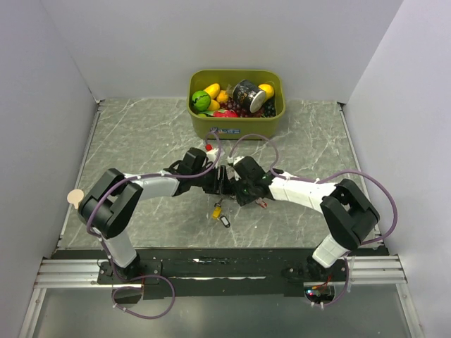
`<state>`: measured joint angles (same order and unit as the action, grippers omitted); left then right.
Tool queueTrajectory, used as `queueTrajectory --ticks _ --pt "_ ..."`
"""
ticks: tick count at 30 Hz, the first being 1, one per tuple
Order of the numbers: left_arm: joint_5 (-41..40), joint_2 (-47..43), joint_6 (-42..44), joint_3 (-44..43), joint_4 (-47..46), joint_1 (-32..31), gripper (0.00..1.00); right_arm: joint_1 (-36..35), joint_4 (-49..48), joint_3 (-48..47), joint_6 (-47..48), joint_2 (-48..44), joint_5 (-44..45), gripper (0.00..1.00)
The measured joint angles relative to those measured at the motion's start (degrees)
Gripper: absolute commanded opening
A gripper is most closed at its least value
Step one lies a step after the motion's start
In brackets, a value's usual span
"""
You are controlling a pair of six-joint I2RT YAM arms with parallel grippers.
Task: Put the keys on the keyring
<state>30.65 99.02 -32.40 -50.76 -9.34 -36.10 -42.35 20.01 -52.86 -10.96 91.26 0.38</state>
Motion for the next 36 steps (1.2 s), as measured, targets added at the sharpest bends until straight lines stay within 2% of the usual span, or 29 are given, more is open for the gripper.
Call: queueTrajectory --ticks 13,25,36 --pt "-0.1 -3.4 -2.2 4.0 -2.4 0.1 0.56 -3.5 -0.6 0.0 0.8 0.0 7.0 0.40" --pt "0.0 -6.4 -3.2 6.2 -3.7 0.9 0.56 -4.0 -3.3 0.9 0.8 2.0 7.8 0.37" --pt "0.0 -7.3 -3.8 7.0 -4.6 2.1 0.55 -4.5 -4.9 1.1 0.8 3.9 8.9 0.27"
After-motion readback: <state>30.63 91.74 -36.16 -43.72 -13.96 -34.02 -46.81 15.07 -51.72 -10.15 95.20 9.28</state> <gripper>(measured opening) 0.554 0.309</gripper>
